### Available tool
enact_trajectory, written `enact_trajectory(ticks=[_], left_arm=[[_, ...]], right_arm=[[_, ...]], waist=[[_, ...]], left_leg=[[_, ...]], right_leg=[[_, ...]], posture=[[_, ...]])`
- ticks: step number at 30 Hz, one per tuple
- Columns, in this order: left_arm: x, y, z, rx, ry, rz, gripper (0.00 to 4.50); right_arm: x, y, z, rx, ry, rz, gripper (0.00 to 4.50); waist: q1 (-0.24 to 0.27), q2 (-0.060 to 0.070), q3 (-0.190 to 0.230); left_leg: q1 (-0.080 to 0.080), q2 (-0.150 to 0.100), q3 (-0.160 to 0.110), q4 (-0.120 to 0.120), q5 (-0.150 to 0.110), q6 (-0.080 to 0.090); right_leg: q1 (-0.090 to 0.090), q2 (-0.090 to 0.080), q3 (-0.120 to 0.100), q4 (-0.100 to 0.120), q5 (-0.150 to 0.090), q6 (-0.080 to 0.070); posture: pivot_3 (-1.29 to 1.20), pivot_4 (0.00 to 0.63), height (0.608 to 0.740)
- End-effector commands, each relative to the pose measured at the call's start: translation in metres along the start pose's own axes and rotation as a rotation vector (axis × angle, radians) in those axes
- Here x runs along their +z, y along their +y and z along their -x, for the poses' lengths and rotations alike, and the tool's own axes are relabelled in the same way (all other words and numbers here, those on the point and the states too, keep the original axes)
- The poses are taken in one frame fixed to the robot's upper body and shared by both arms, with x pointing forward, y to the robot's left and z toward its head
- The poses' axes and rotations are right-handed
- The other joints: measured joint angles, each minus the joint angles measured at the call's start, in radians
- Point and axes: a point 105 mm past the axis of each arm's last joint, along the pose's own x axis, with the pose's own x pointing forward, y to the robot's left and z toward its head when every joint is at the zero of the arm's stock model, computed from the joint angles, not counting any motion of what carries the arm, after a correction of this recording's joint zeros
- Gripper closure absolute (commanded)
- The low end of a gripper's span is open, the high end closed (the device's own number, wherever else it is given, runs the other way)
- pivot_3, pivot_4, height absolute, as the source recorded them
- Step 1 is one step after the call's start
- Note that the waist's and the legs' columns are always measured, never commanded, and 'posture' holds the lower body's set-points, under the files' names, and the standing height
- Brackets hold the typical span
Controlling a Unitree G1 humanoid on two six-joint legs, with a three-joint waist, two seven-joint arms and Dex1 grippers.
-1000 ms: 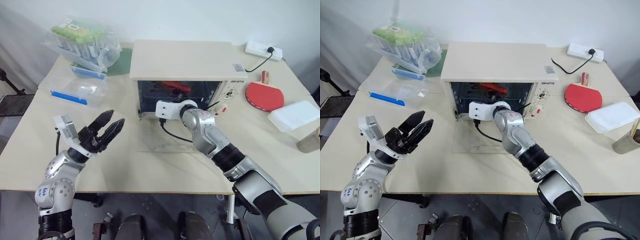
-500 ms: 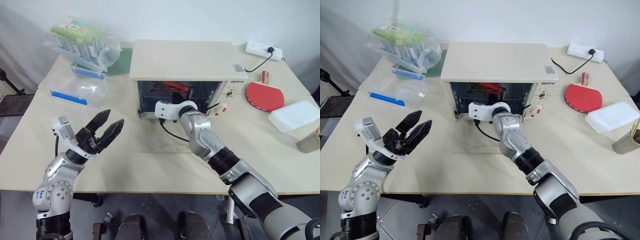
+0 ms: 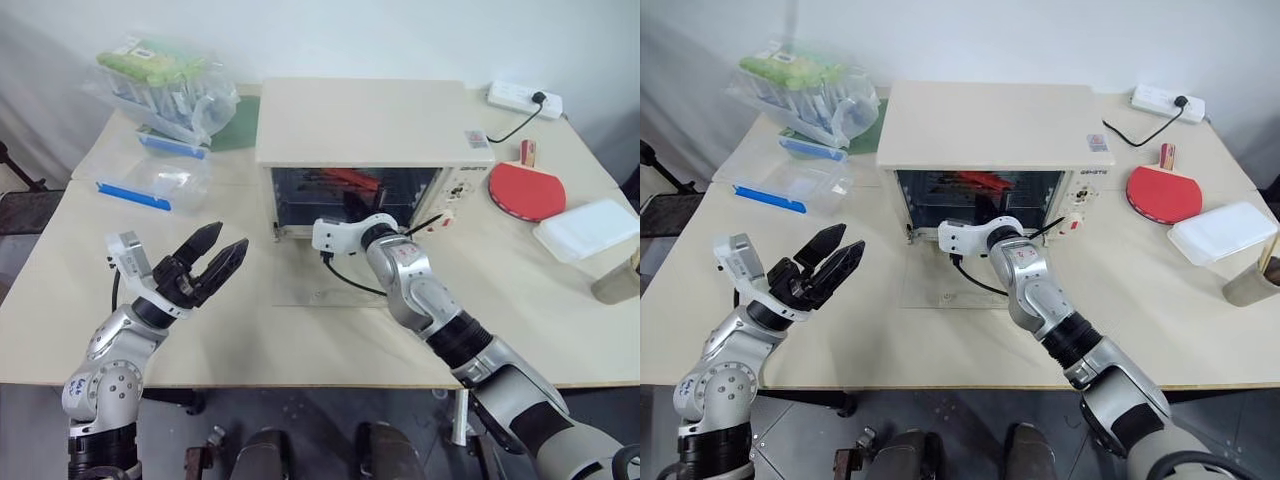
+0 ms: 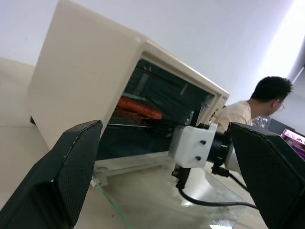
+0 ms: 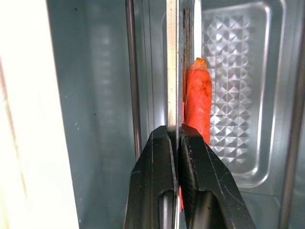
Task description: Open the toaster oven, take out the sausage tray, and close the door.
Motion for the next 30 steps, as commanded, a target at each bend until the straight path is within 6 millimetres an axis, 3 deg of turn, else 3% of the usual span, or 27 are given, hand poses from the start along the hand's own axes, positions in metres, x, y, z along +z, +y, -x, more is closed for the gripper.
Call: enact_trajectory(ticks=[1,18,30], left_arm=[[0.006,-0.003,-0.002,-0.022,-0.018,-0.015,0.0],[-0.006,-0.005,0.003,-0.063,0.127,0.072,0.0],[-0.026,0.0,-0.01,-0.029,0.305,0.297,0.0]], right_arm=[[0.015,-0.03,0.006,-0.105,-0.066,0.017,4.47],[0.022,-0.035,0.046,-0.076,-0.131,0.007,4.47],[0.02,-0.029,0.079,-0.091,-0.199,0.055,4.47]], waist=[[0.0,0.0,0.0],[0.002,0.0,0.0],[0.005,0.0,0.0]], left_leg=[[0.0,0.0,0.0,-0.001,0.0,0.0],[0.0,0.0,0.0,-0.005,0.001,-0.001],[0.001,0.0,0.0,-0.005,0.001,-0.001]], right_leg=[[0.0,0.0,0.0,0.0,0.0,0.0],[-0.001,0.001,0.0,-0.003,0.0,0.0],[-0.001,0.001,0.0,-0.003,0.0,0.0]], posture=[[0.0,0.15,0.74],[0.0,0.15,0.74],[0.0,0.15,0.74]])
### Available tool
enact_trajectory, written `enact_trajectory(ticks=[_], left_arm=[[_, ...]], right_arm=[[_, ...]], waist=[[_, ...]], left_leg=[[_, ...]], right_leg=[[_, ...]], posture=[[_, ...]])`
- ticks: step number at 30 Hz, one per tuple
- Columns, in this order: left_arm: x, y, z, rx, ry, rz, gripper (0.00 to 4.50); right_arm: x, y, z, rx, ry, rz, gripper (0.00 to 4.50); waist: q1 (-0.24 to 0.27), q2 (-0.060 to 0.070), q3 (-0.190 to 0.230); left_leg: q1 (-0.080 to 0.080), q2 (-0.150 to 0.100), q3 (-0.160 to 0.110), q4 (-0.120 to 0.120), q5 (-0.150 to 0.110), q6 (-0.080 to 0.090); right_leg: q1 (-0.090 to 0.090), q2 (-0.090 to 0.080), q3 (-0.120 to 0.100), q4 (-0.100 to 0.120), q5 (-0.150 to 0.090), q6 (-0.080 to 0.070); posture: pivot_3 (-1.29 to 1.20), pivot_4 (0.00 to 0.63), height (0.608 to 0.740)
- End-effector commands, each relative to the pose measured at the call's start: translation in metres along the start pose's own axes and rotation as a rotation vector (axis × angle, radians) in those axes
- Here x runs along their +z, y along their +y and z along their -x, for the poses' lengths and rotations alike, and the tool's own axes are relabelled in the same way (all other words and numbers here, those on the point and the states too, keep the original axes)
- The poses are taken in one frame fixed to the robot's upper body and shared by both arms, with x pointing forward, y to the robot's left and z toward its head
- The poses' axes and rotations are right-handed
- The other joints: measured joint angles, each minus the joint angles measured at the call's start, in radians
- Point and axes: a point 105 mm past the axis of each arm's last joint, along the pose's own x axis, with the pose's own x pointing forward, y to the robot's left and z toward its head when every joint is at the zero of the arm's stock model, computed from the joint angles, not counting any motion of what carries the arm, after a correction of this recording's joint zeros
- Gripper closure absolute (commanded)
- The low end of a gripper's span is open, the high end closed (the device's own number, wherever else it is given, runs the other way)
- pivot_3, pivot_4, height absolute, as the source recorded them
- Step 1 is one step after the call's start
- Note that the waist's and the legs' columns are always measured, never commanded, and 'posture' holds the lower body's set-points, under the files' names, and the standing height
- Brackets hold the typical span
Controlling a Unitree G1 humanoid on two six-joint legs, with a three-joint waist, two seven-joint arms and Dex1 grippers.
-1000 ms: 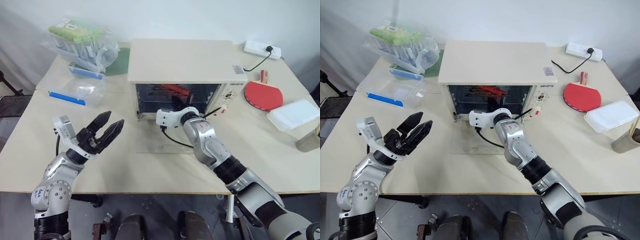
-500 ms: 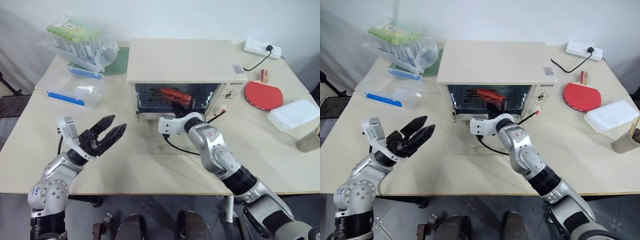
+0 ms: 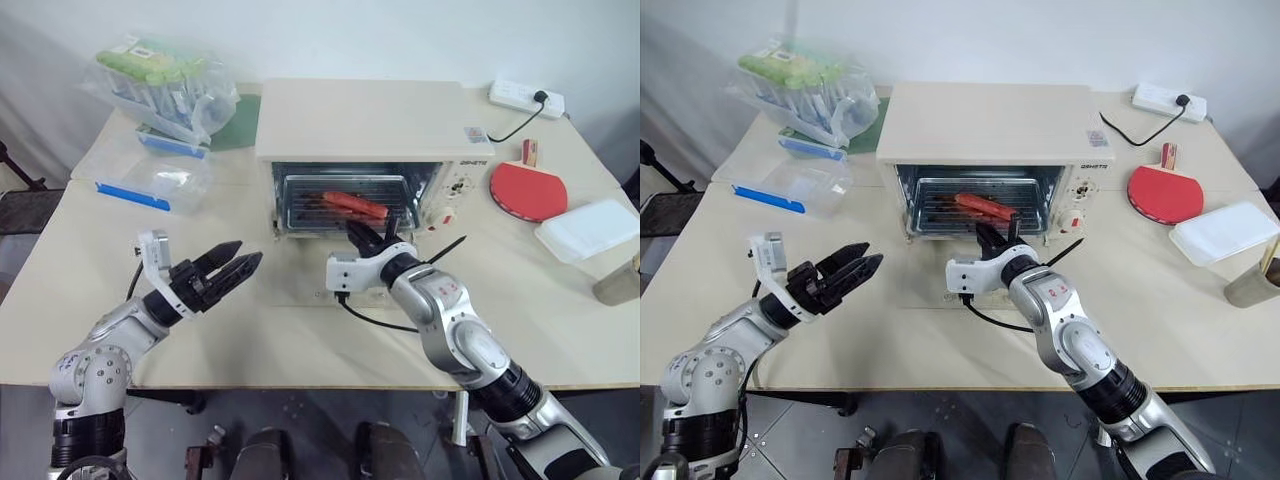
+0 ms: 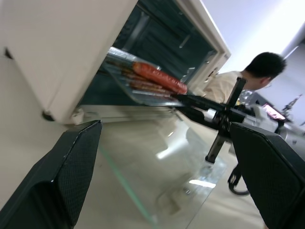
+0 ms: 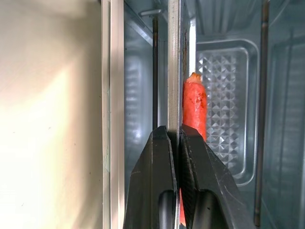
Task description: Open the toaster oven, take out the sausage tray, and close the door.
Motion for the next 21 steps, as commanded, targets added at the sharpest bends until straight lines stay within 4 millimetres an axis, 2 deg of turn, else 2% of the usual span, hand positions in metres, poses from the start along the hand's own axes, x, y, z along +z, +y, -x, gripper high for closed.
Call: enact_trajectory(ticks=[1,8,12,16,21], left_arm=[[-0.005,-0.001,-0.004,-0.009,0.058,0.078,0.0],[0.005,-0.002,-0.021,-0.048,0.0,0.196,0.0],[0.006,-0.003,-0.024,-0.061,0.011,0.238,0.0],[0.006,-0.005,-0.029,-0.088,0.028,0.314,0.0],[0.006,0.001,-0.034,-0.082,0.04,0.365,0.0]], right_arm=[[0.011,-0.034,0.013,-0.141,-0.06,0.052,4.47],[0.011,-0.029,0.024,-0.137,-0.082,0.072,4.47],[0.012,-0.029,0.03,-0.142,-0.102,0.079,4.47],[0.012,-0.021,0.043,-0.116,-0.143,0.1,4.47],[0.012,-0.017,0.046,-0.115,-0.168,0.101,4.47]], waist=[[0.0,0.0,0.0],[0.004,0.0,0.0],[0.003,0.0,0.0],[0.006,0.0,0.0],[0.005,0.0,0.0]], left_leg=[[0.0,0.0,0.0,0.0,0.0,0.0],[0.0,0.0,0.0,0.0,0.0,0.0],[0.0,0.0,-0.001,0.0,0.0,0.0],[0.0,0.0,-0.001,0.0,0.0,0.0],[0.001,-0.001,-0.001,0.0,0.0,0.0]], right_leg=[[0.0,0.0,0.0,0.0,0.0,0.0],[0.0,0.0,0.0,0.0,0.0,0.0],[0.001,0.0,0.0,0.0,0.0,0.0],[0.001,0.0,0.0,0.0,0.0,0.0],[0.001,0.0,0.0,0.0,0.0,0.0]], posture=[[0.0,0.15,0.74],[0.0,0.15,0.74],[0.0,0.15,0.74],[0.0,0.15,0.74],[0.0,0.15,0.74]])
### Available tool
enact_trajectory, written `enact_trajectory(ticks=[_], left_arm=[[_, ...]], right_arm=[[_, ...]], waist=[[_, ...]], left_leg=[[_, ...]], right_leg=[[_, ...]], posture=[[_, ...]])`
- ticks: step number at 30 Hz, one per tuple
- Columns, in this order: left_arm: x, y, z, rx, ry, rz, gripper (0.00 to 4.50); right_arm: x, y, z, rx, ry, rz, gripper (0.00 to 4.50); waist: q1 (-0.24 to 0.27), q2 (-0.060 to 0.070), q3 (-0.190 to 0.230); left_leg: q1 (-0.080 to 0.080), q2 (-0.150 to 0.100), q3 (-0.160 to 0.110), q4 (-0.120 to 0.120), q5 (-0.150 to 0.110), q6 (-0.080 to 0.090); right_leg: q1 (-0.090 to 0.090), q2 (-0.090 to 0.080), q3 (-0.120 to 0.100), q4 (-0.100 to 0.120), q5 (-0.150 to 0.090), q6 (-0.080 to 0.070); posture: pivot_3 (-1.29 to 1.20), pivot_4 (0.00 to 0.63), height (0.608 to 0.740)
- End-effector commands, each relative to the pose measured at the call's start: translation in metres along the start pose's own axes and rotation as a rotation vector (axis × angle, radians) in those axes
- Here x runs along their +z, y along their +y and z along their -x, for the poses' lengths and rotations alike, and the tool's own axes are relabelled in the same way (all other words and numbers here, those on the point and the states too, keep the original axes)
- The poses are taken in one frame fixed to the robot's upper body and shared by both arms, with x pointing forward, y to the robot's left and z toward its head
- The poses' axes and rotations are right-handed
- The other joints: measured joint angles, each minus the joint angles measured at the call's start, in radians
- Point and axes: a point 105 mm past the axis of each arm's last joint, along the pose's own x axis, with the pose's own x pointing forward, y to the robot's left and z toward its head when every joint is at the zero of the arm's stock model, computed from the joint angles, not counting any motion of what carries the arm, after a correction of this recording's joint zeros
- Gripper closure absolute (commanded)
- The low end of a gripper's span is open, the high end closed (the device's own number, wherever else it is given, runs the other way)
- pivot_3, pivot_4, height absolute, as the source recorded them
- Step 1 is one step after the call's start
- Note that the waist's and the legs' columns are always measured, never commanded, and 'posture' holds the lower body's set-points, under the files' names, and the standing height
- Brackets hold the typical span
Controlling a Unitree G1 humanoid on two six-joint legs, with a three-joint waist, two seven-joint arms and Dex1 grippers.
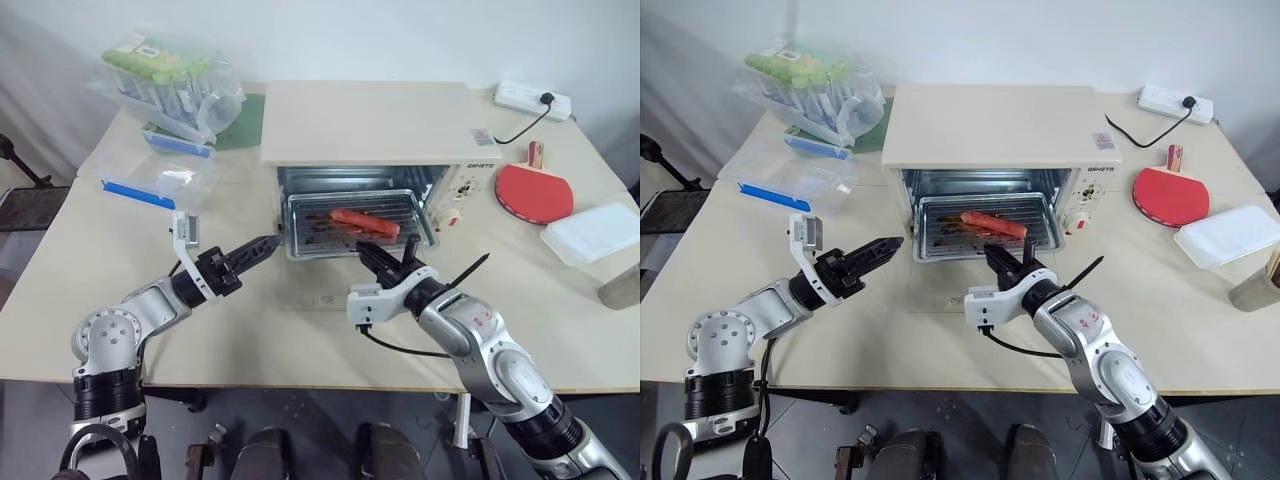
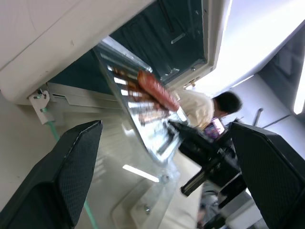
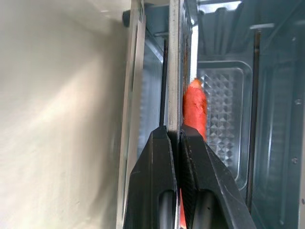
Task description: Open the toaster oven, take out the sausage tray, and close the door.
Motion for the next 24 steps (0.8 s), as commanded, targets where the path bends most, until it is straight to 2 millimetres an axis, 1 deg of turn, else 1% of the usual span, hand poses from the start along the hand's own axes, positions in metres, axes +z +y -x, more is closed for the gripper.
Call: enact_trajectory(ticks=[1,10,15,19,24], left_arm=[[0.006,-0.003,-0.003,-0.03,-0.018,0.023,0.0],[-0.003,0.001,-0.018,-0.044,0.047,0.092,0.0],[-0.006,0.002,-0.023,-0.041,0.064,0.112,0.0],[-0.011,0.002,-0.027,-0.047,0.097,0.15,0.0],[-0.018,0.008,-0.025,-0.016,0.143,0.195,0.0]], right_arm=[[0.011,-0.026,0.008,-0.123,-0.064,0.045,4.47],[0.014,-0.024,0.011,-0.132,-0.084,0.027,4.47],[0.015,-0.022,0.013,-0.124,-0.098,0.018,4.47],[0.023,-0.016,0.02,-0.077,-0.181,-0.026,4.47],[0.032,-0.01,0.029,-0.01,-0.307,-0.063,4.47]], waist=[[0.0,0.0,0.0],[-0.002,0.0,0.0],[-0.002,0.0,0.0],[-0.002,0.0,0.0],[-0.004,0.0,0.0]], left_leg=[[0.0,0.0,0.0,0.0,0.0,0.0],[0.001,0.0,0.0,0.0,0.001,-0.001],[0.001,0.0,0.0,0.0,0.001,-0.001],[0.001,0.0,0.0,0.001,0.001,-0.001],[0.002,0.0,0.0,0.001,0.001,-0.001]], right_leg=[[0.0,0.0,0.0,0.0,0.0,0.0],[0.001,0.001,0.0,0.0,0.0,0.0],[0.001,0.001,0.0,0.0,0.0,0.0],[0.001,0.001,0.001,0.0,0.0,0.0],[0.002,0.001,0.001,0.001,0.0,0.0]], posture=[[0.0,0.15,0.74],[0.0,0.15,0.74],[0.0,0.15,0.74],[0.0,0.15,0.74],[0.0,0.15,0.74]])
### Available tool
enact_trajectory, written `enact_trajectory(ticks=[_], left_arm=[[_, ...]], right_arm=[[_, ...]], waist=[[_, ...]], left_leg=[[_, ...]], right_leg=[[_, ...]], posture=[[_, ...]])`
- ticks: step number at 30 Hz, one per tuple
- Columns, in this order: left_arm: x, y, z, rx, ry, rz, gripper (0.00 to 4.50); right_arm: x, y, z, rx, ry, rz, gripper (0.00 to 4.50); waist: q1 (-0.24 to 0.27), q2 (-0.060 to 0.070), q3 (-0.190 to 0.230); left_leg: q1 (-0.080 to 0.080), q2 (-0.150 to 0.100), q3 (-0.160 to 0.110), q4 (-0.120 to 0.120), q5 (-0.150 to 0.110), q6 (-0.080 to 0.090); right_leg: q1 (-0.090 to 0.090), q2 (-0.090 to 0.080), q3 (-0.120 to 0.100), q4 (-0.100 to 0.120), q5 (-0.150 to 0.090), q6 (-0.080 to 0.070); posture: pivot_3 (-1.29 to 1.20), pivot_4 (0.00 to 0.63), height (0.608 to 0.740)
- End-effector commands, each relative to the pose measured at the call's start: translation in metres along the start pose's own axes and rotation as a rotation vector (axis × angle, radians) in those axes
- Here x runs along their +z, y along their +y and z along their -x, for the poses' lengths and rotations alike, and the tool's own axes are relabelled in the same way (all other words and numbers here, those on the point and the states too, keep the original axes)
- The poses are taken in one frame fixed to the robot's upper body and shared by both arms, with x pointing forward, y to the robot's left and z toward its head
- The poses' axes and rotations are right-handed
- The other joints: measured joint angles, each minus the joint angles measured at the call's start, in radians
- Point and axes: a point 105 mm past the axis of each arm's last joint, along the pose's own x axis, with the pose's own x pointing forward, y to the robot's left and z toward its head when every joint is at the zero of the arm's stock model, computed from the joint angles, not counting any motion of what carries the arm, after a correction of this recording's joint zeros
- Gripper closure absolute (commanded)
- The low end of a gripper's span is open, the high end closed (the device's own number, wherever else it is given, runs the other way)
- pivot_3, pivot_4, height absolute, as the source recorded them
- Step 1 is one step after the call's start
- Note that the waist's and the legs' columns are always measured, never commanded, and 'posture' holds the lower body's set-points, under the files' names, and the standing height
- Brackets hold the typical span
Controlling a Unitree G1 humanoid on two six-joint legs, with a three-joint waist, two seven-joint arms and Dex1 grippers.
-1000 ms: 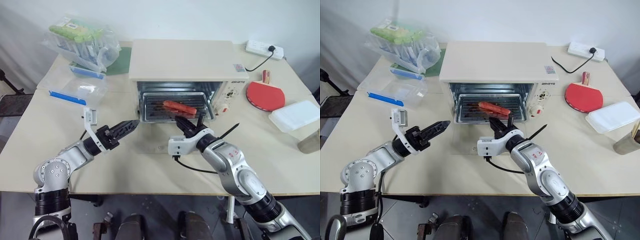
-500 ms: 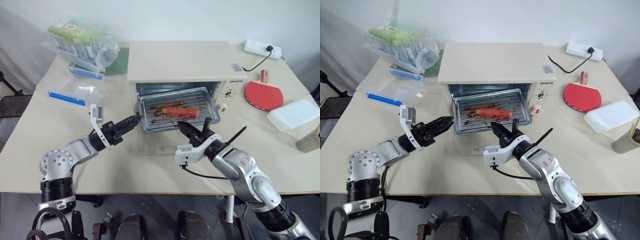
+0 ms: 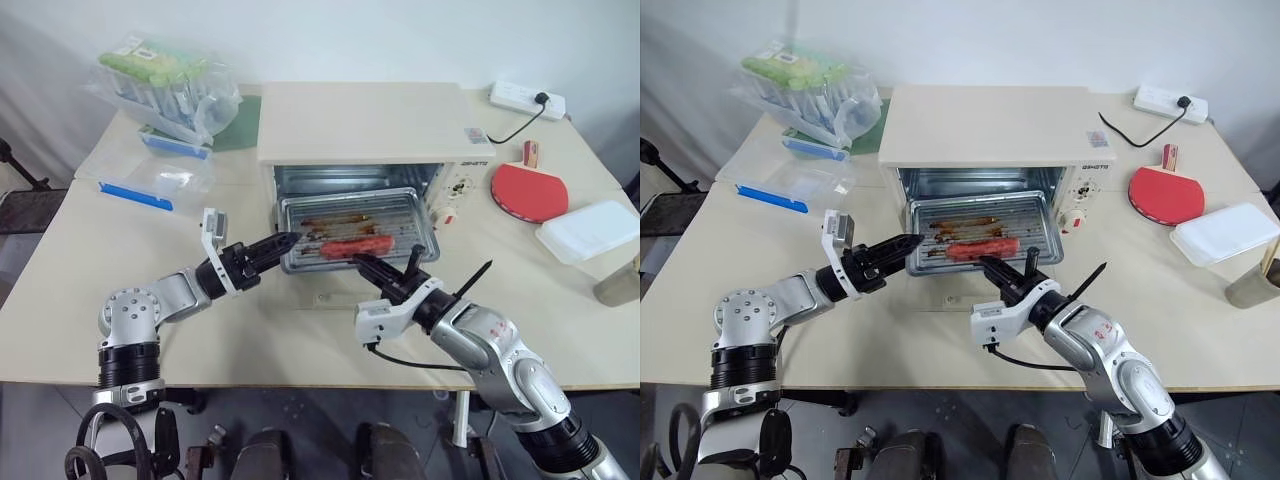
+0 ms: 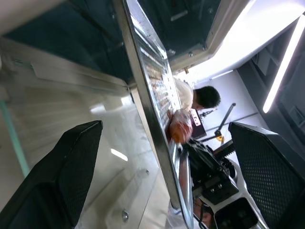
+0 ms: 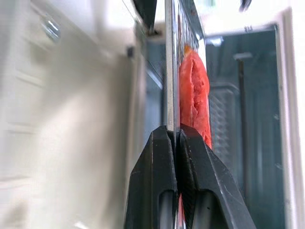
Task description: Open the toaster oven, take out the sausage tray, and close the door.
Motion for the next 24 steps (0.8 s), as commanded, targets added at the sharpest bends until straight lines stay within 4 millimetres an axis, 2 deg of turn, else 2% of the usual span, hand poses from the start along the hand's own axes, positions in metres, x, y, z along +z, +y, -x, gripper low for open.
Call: enact_trajectory(ticks=[1,6,12,24], left_arm=[[-0.003,-0.003,0.0,-0.001,0.04,0.007,0.0],[-0.009,-0.002,0.002,-0.007,0.059,0.037,0.0],[-0.012,-0.006,0.004,-0.026,0.067,0.06,0.0],[-0.017,-0.02,0.025,-0.04,0.024,0.084,0.0]], right_arm=[[0.021,-0.014,0.009,-0.032,-0.138,0.013,4.47],[0.028,-0.015,0.013,-0.021,-0.221,-0.002,4.47],[0.023,-0.019,0.014,-0.02,-0.213,0.016,4.47],[0.014,-0.022,0.012,-0.017,-0.214,0.027,4.47]], waist=[[0.001,0.0,0.0],[0.004,0.0,0.0],[0.007,0.0,0.0],[0.014,0.0,0.0]], left_leg=[[0.0,0.0,0.0,0.0,0.0,0.0],[0.001,0.0,-0.001,0.001,0.0,0.0],[0.001,0.0,-0.001,0.001,0.0,0.0],[0.002,0.0,-0.001,0.001,0.0,0.0]], right_leg=[[0.0,0.0,0.0,0.0,0.0,0.0],[0.001,0.0,0.001,0.0,0.0,0.0],[0.001,0.0,0.001,0.0,0.0,0.0],[0.001,0.0,0.005,0.0,0.0,0.0]], posture=[[0.0,0.15,0.74],[0.0,0.15,0.74],[0.0,0.15,0.74],[0.0,0.15,0.74]])
